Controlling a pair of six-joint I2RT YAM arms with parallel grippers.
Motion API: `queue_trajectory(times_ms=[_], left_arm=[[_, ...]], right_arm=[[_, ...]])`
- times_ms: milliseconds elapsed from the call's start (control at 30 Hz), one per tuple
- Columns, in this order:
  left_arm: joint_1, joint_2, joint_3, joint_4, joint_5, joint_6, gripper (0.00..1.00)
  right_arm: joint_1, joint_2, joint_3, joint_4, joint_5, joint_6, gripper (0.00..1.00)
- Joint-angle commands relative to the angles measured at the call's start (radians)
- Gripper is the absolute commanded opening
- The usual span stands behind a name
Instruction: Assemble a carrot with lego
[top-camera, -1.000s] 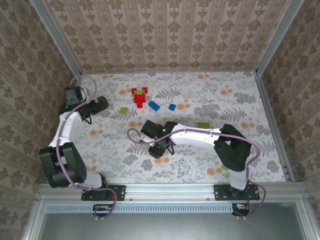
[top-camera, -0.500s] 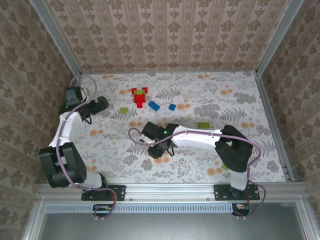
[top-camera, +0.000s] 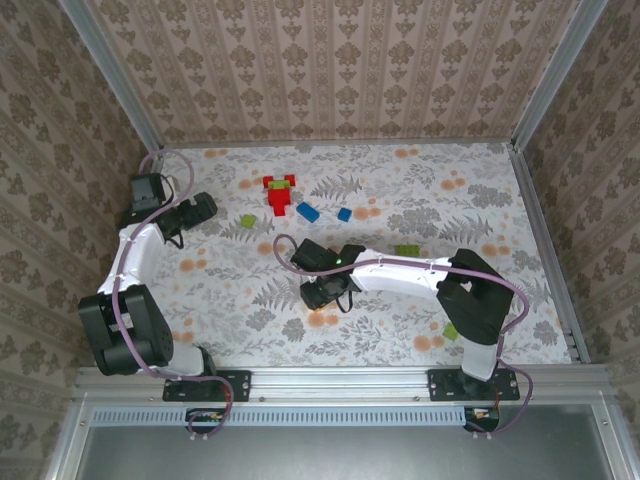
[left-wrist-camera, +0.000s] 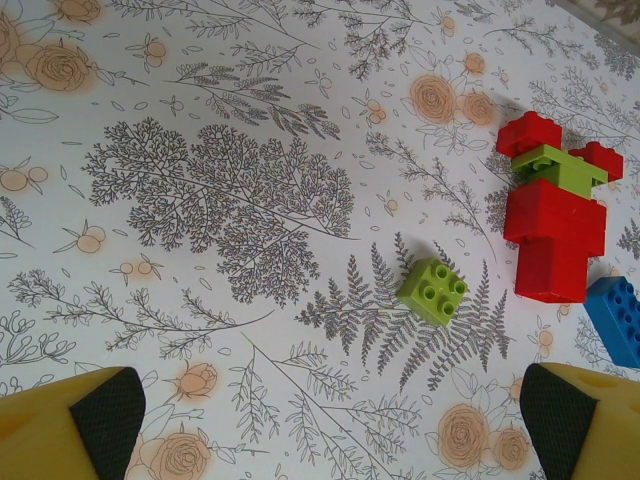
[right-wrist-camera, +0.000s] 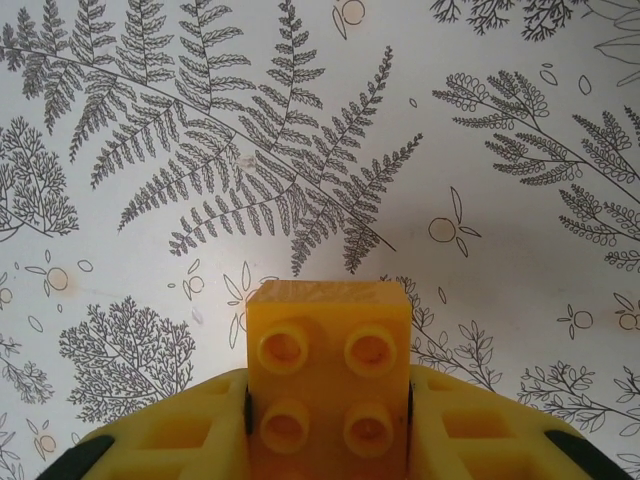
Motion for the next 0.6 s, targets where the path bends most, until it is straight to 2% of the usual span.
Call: queue_trajectory(times_ms=[0,300,567], left_arm=[[-0.009,-0.003,0.026,-0.005,0.009,0.021,1.0],[-0.008,-0.001,0.03,-0.011,0.008,0.023,1.0],[-0.009,-0.003,0.031,-0.011,0.01,0.023,1.0]], right_arm=[[-0.012,0.066,-0.075,-0.131,0.059,0.044,0.36],[-0.008,0.005,-0.062,-0.137,0.076,0.029,0.49],[-0.008,-0.073,-0.025,-0.17,0.066,-0.017,0.7]])
